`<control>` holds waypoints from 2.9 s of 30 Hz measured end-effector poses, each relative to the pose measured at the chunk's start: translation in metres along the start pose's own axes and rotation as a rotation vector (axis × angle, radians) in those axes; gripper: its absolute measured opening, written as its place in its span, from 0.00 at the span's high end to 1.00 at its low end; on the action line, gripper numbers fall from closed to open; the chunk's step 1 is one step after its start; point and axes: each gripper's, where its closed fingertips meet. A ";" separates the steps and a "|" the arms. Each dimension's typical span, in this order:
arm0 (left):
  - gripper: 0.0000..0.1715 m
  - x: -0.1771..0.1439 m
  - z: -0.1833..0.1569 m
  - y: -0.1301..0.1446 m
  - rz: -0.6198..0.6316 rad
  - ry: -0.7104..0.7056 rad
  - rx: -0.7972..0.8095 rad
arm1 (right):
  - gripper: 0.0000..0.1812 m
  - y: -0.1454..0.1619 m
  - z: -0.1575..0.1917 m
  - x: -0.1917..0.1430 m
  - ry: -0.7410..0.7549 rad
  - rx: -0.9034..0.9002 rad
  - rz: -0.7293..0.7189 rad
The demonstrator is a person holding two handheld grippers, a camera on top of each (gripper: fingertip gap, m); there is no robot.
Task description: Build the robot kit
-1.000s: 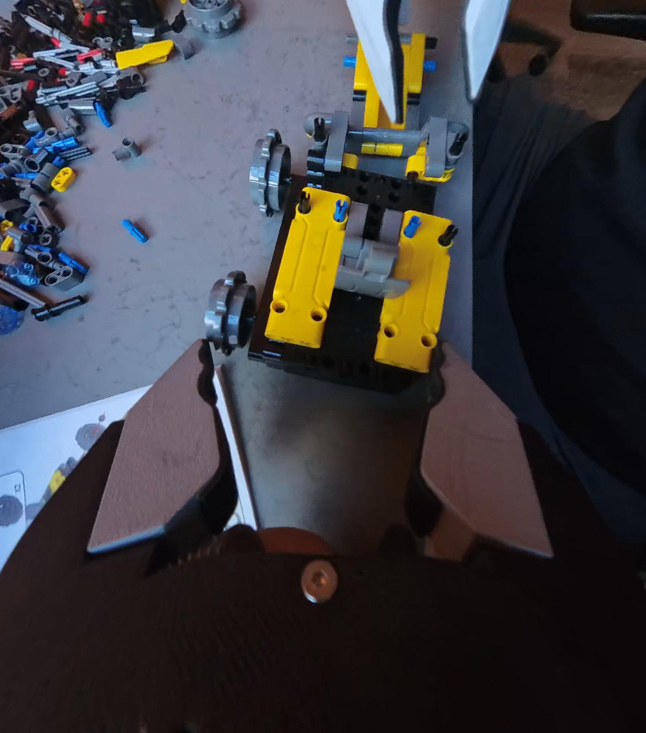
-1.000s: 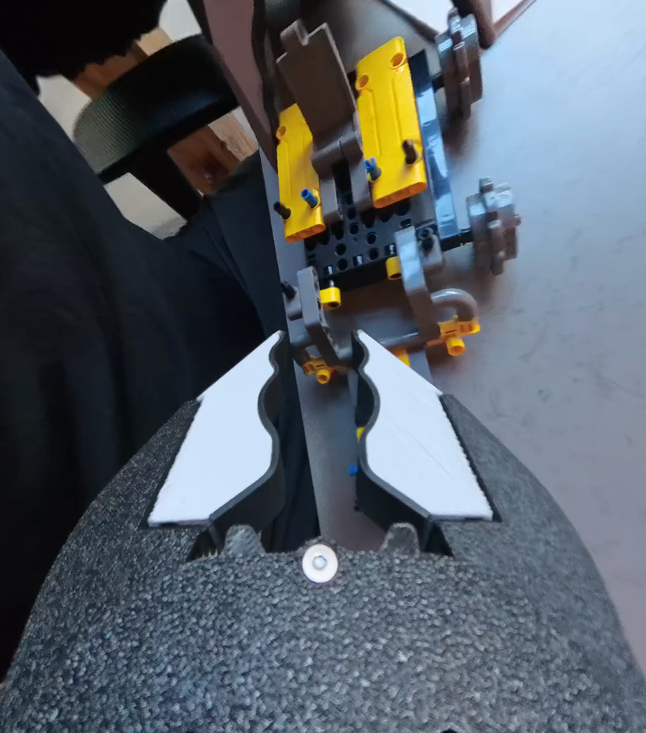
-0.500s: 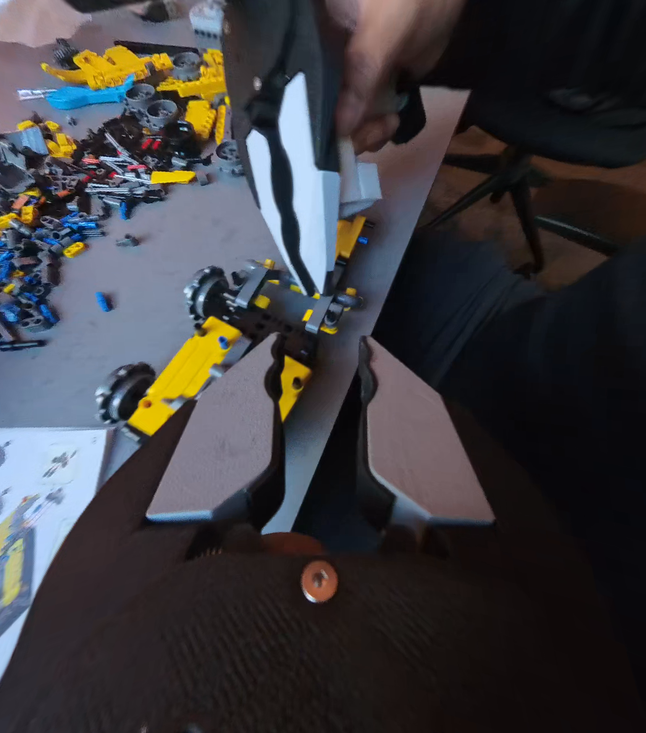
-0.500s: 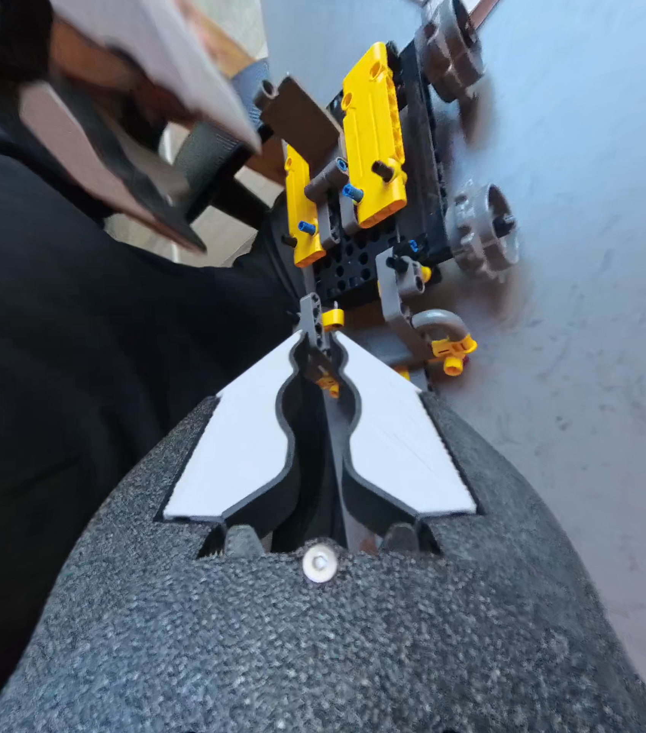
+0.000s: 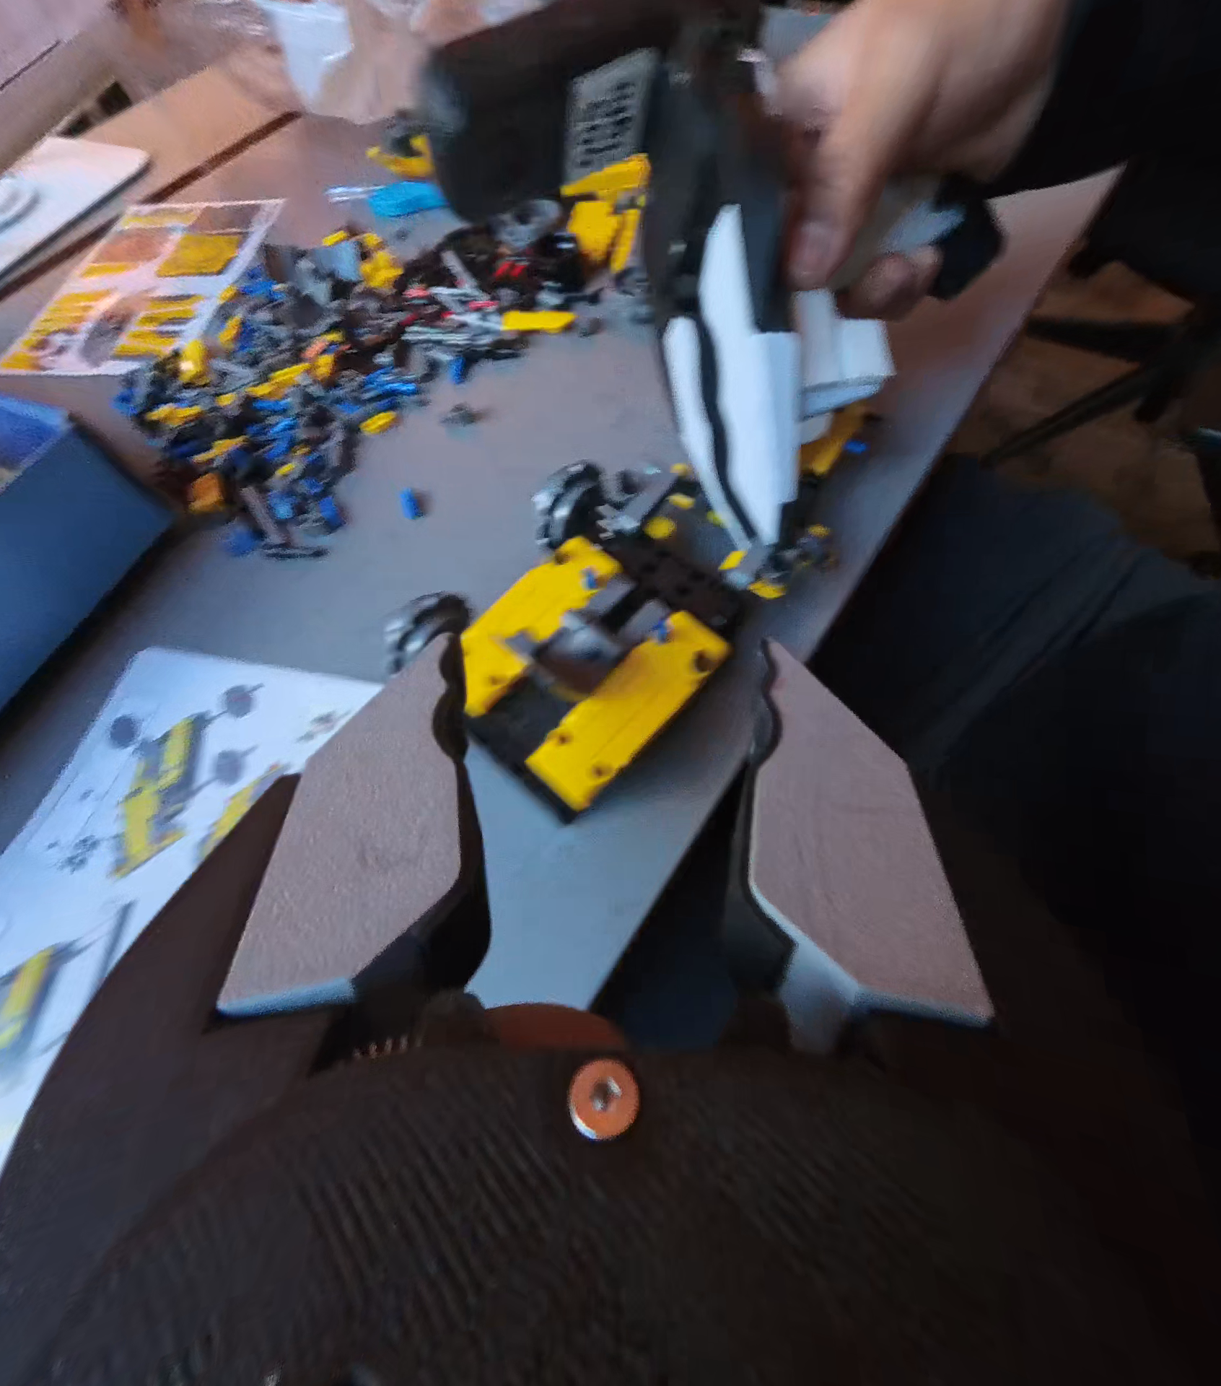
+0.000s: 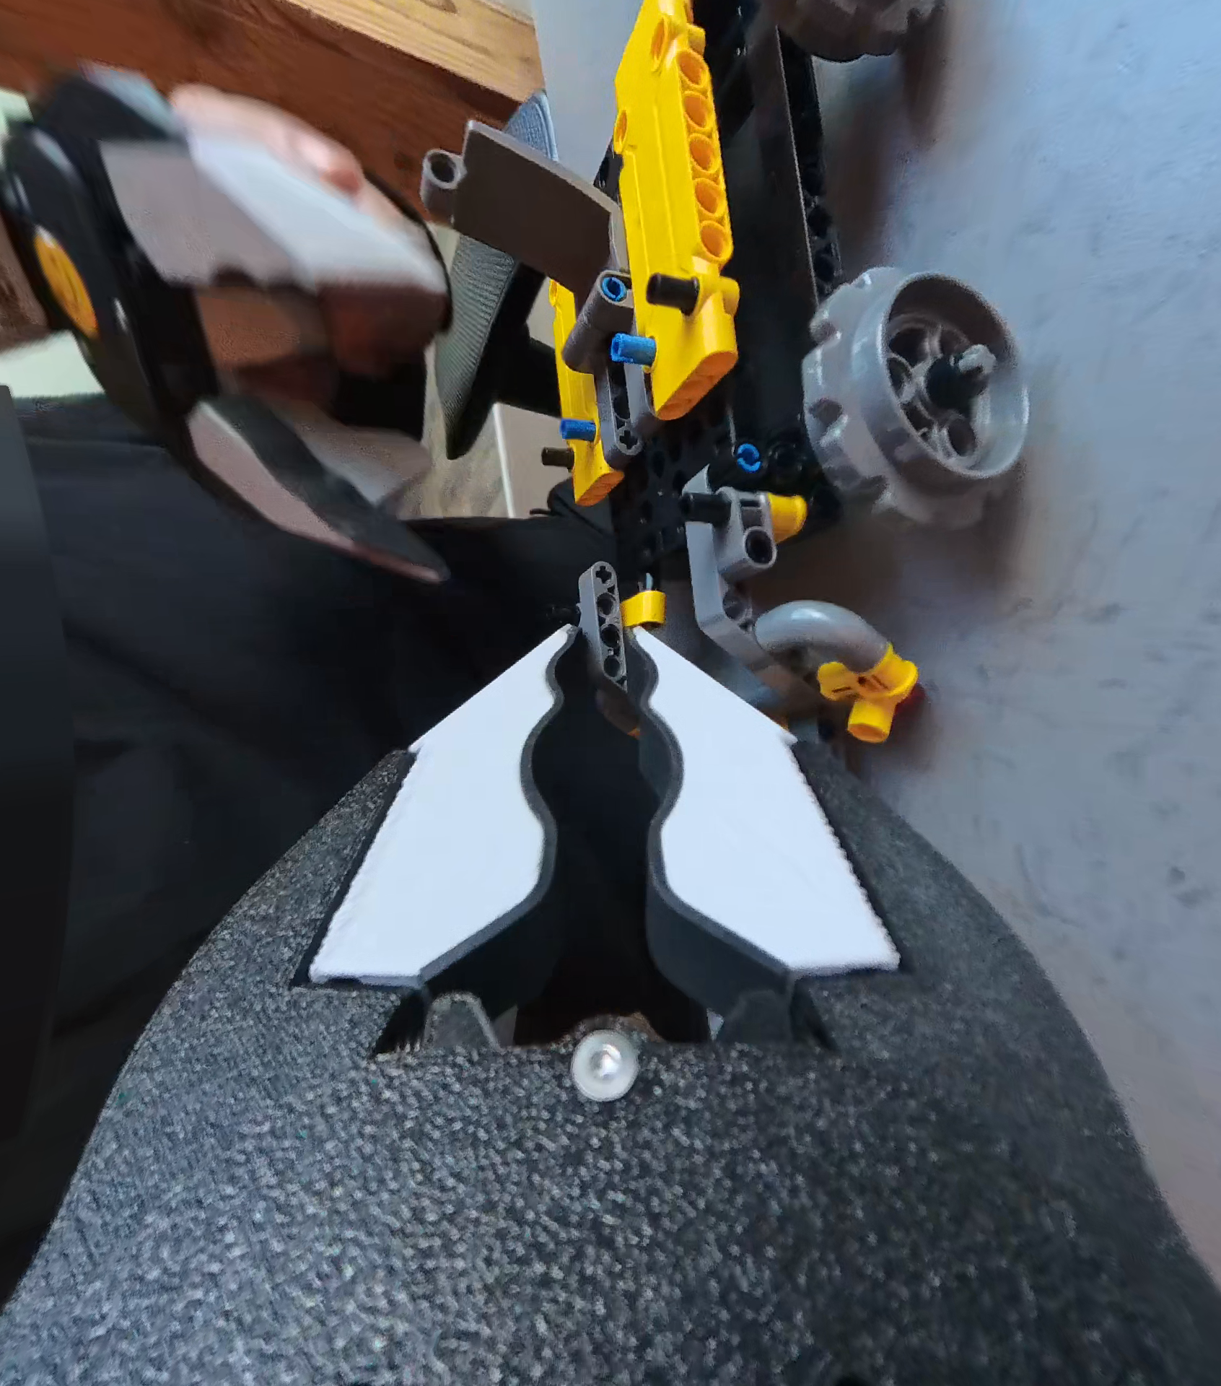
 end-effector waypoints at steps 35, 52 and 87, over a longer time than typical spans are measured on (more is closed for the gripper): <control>0.41 0.043 0.029 0.052 0.193 0.069 0.114 | 0.95 0.001 0.003 0.013 0.026 -0.174 -0.053; 0.42 0.041 0.019 0.053 0.138 0.034 0.083 | 0.91 0.011 0.005 0.008 0.187 -0.056 0.051; 0.41 0.048 0.024 0.049 0.109 -0.044 0.033 | 0.94 0.011 0.002 0.006 0.086 -0.543 0.254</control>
Point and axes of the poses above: each gripper's, where its closed fingertips meet, x out along the fingers, y out of its underside, z = x × y across the jaws, and after that the axes turned 12 degrees about -x, right-handed
